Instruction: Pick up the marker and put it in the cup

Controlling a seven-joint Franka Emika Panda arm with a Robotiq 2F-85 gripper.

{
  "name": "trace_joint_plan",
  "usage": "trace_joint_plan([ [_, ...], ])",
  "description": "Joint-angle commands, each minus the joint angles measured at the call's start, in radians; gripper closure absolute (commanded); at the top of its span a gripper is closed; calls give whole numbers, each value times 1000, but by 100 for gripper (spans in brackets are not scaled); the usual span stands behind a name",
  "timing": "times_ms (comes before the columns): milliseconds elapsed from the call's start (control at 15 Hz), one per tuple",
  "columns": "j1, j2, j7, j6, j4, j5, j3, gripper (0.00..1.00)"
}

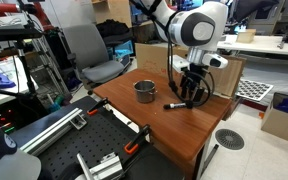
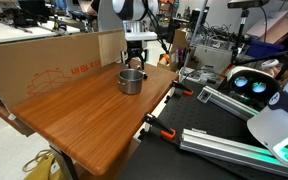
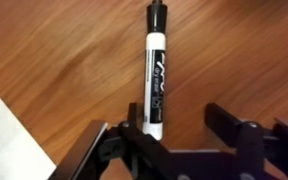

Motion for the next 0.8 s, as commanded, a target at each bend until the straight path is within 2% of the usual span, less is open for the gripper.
trace_joint_plan([
  [0,19,31,31,27,33,-31,-19,58],
  [400,4,17,12,1,37,-42,-10,98],
  [533,2,10,3,1,34,-42,-6,94],
  [733,1,-12,-24,4,12,-43,0,94],
])
